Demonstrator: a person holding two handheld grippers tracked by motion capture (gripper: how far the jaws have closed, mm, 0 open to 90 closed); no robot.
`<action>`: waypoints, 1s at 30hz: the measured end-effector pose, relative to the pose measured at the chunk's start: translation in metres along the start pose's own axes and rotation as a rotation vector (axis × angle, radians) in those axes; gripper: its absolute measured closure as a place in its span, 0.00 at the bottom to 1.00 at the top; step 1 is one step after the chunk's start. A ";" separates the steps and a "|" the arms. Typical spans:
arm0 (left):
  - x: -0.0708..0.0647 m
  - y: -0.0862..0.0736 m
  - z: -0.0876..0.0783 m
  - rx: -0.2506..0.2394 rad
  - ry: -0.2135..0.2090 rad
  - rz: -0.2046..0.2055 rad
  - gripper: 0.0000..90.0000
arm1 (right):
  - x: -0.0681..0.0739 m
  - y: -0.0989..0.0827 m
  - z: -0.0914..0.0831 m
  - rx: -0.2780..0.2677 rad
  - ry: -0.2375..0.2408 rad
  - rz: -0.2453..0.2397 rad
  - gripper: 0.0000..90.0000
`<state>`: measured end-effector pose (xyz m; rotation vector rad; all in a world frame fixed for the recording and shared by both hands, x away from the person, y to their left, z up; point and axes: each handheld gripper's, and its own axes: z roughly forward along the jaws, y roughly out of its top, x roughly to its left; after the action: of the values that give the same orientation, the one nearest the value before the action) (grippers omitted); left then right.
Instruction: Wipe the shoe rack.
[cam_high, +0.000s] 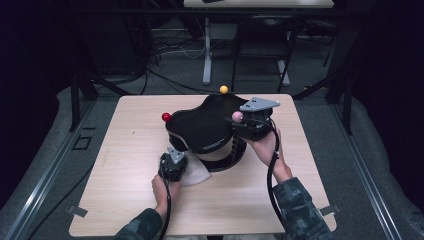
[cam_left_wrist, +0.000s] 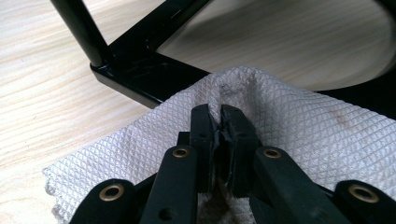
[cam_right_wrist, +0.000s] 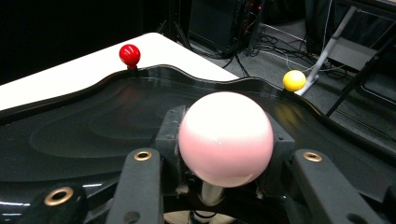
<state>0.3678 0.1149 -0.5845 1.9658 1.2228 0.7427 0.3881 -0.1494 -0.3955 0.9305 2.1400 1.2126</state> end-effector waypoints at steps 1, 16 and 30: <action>-0.002 0.000 0.000 0.000 0.006 0.014 0.93 | 0.000 0.000 0.000 0.003 -0.001 0.000 0.67; -0.037 0.006 -0.001 -0.046 -0.035 0.071 0.92 | 0.000 0.000 0.000 0.001 0.001 0.003 0.67; -0.074 0.018 0.010 -0.064 -0.089 0.057 0.92 | 0.000 0.000 0.000 0.001 0.003 0.002 0.67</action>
<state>0.3558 0.0387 -0.5843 1.9667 1.0812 0.7065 0.3884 -0.1492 -0.3957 0.9321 2.1426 1.2156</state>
